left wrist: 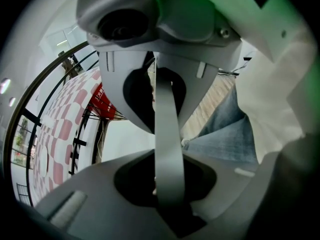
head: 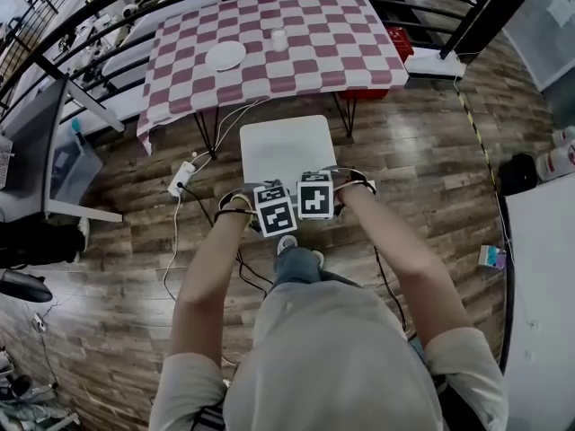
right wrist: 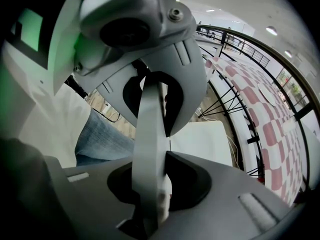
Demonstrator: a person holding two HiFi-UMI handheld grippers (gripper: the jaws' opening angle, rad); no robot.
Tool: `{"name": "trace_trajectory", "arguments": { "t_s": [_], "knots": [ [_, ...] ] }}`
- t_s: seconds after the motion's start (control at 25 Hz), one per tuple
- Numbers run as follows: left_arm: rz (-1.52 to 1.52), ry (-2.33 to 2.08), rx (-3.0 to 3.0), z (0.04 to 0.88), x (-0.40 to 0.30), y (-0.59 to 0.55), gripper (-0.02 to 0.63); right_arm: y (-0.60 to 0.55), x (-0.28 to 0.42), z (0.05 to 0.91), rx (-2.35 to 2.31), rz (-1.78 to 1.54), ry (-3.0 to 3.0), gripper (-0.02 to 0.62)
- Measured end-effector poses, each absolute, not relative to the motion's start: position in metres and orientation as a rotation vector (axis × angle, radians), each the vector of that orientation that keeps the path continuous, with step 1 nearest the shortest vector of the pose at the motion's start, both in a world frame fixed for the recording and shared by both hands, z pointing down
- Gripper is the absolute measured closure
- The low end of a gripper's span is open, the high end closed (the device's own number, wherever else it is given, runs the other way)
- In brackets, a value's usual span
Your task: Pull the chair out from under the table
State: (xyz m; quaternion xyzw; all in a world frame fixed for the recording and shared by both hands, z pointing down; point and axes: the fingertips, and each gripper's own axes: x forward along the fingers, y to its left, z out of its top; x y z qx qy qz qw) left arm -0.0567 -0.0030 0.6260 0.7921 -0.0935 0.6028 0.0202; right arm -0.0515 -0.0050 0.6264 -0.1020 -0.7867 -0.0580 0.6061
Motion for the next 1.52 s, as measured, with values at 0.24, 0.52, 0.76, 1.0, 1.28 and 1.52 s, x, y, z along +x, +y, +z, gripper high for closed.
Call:
{"name": "trace_trajectory", "arguments": {
  "t_s": [0.24,0.52,0.76,1.0,1.28,1.52],
  "knots": [
    [1.867,-0.287,2.456,0.626,-0.055,0.005,0.527,0.003,-0.050,0.626,-0.236,-0.131,-1.816,0.520],
    [1.868,-0.270,2.461,0.626,-0.054,0.020,0.526,0.018,-0.048,0.626,-0.231,-0.110,-1.820,0.520],
    [1.868,-0.253,2.463,0.627,-0.052,0.038,0.526,0.036,-0.047,0.626,-0.233,-0.098,-1.822,0.520],
    [1.878,-0.231,2.459,0.628,-0.050,0.061,0.526,0.060,-0.045,0.628,-0.238,-0.094,-1.810,0.518],
    [1.874,-0.225,2.470,0.626,-0.050,0.085,0.526,0.083,-0.043,0.626,-0.231,-0.086,-1.807,0.518],
    [1.879,-0.228,2.474,0.626,-0.047,0.102,0.527,0.100,-0.041,0.626,-0.228,-0.091,-1.806,0.518]
  ]
}}
